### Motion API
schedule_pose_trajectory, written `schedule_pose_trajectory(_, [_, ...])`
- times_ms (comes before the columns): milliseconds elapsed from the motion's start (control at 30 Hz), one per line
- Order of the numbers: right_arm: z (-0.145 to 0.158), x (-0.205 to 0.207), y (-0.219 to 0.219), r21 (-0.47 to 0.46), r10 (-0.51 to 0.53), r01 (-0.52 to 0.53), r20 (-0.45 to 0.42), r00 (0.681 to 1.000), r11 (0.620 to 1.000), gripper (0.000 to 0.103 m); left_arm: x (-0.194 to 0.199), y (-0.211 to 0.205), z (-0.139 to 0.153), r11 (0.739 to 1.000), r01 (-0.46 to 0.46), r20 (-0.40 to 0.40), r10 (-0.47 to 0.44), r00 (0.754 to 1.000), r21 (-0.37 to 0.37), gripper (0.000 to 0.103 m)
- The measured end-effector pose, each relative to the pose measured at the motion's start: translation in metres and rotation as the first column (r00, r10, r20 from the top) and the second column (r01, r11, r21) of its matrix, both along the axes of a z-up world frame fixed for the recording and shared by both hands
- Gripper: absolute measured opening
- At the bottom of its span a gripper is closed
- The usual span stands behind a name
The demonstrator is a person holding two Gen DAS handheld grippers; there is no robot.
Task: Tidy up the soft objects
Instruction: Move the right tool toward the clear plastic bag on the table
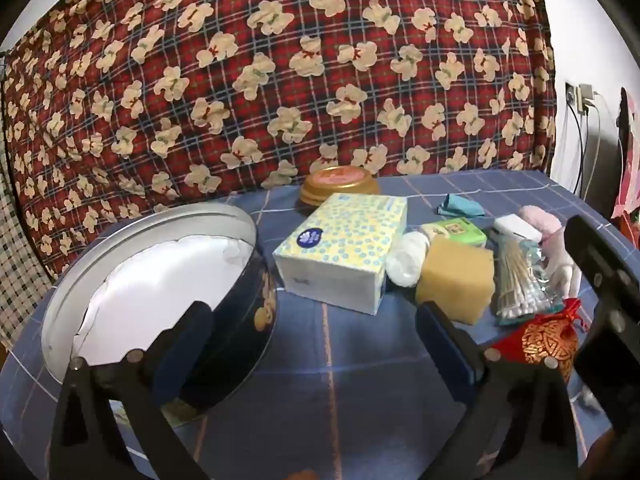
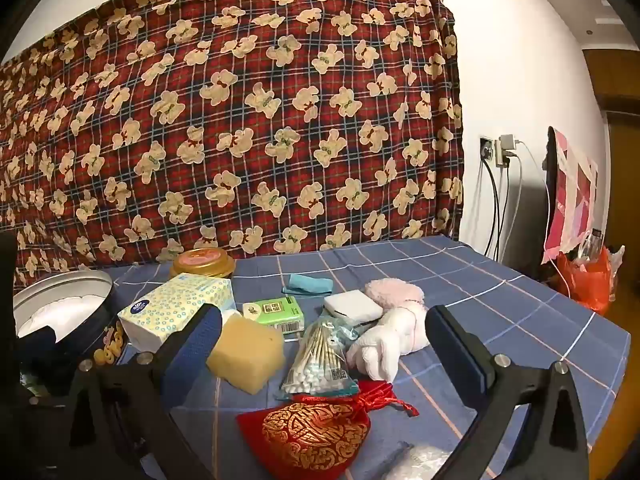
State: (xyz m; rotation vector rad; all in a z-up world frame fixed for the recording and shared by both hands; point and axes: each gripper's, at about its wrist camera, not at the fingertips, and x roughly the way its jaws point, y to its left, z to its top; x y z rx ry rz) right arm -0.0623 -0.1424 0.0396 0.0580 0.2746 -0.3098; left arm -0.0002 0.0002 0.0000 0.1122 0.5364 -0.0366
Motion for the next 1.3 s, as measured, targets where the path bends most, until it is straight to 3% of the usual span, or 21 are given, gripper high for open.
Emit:
schedule_pose_trajectory(1033, [0.004,0.005,0.003,-0.003,-0.003,0.003,-0.028,1.000,1.000,0.103,-0.003,0.002,-0.001,1.000,0.020,-0.018,-0.020,1.000,-0.015,0.103])
schedule_pose_trajectory(1300, [-0.017,0.026,-0.006,0.027,0.006,-0.002,-0.121,0.993,1.000,0.103,-0.007,0.001,-0.001,0.999,0.036,-0.026,-0.036,0.999,-0.025,0.103])
